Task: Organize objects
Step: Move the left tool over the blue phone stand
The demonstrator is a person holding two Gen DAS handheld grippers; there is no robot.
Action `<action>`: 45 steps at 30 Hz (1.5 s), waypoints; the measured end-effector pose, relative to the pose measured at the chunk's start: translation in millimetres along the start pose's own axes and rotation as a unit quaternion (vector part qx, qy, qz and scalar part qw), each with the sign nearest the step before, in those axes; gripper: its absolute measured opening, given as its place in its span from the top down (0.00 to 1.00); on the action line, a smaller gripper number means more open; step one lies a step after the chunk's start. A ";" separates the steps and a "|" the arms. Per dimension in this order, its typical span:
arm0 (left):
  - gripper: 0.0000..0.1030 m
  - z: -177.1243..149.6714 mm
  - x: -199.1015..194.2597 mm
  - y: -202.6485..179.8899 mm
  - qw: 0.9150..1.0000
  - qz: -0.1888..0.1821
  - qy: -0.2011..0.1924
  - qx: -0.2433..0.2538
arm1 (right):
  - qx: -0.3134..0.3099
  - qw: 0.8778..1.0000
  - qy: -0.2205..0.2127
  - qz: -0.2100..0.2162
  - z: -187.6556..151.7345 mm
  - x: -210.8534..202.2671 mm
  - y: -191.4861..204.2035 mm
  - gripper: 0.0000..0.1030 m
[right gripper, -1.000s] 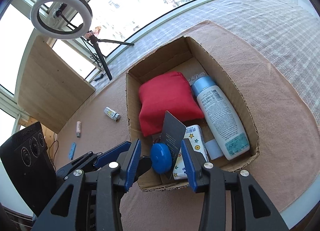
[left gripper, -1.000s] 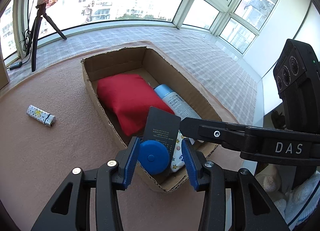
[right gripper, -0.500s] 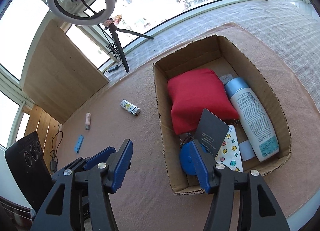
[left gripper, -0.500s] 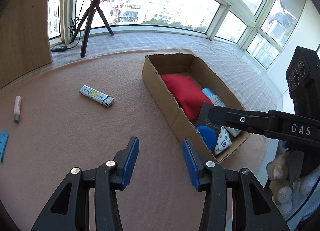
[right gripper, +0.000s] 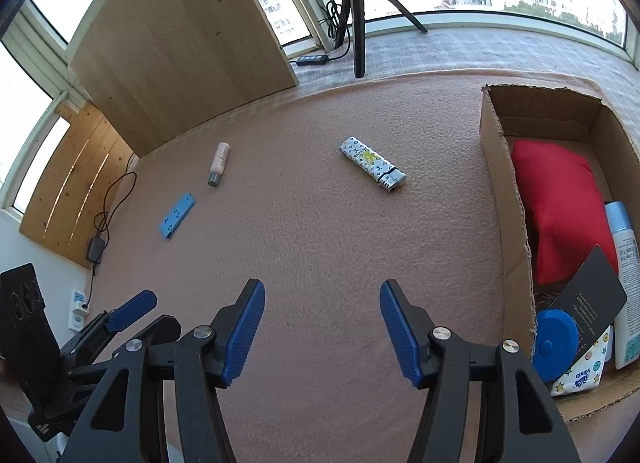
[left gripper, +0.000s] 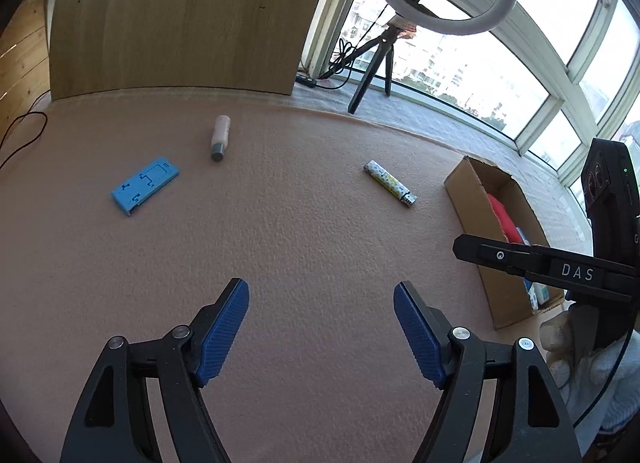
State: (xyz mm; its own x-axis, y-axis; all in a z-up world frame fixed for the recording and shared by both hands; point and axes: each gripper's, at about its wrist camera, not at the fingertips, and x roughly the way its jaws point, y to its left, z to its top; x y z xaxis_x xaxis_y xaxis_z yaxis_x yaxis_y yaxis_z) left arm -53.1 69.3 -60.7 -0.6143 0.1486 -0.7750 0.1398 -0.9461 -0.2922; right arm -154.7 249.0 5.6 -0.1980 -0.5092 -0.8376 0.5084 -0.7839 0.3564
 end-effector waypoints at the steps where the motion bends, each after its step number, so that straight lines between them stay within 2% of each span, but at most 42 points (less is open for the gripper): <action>1: 0.23 -0.3 -3.6 8.6 1.000 0.005 -0.001 -0.008 | -0.006 1.000 0.002 0.001 -1.3 2.8 6.3 0.45; 7: 0.19 2.6 -17.7 46.2 0.999 0.024 -0.005 -0.034 | -0.027 1.000 0.004 0.012 -4.4 11.7 34.3 0.46; 10: 0.19 5.1 -24.0 58.0 0.999 0.032 -0.007 -0.033 | -0.022 1.000 0.003 0.018 -5.9 11.0 38.3 0.45; 22: 0.19 24.1 -33.1 120.5 0.998 0.051 0.008 -0.035 | -0.014 1.000 -0.008 -0.003 -21.8 1.4 42.9 0.45; 31: 0.19 65.7 -12.9 156.0 0.997 0.063 0.019 -0.038 | 0.029 1.000 -0.003 0.001 -24.9 2.6 25.5 0.46; 39: 0.19 94.1 24.1 160.0 0.997 0.060 0.038 -0.019 | 0.032 0.999 -0.021 -0.003 -12.2 -6.6 25.6 0.45; 45: 0.20 104.5 51.5 169.5 0.997 0.056 0.052 -0.032 | 0.041 0.999 -0.015 -0.003 -16.1 -3.9 19.0 0.45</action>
State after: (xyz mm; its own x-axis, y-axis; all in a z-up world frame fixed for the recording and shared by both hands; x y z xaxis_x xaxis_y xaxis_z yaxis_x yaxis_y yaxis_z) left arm -142.2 -113.5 -91.5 -0.5094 0.0756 -0.8572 0.2544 -0.9384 -0.2339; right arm -130.8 241.8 8.9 -0.2270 -0.5132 -0.8277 0.4376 -0.8130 0.3841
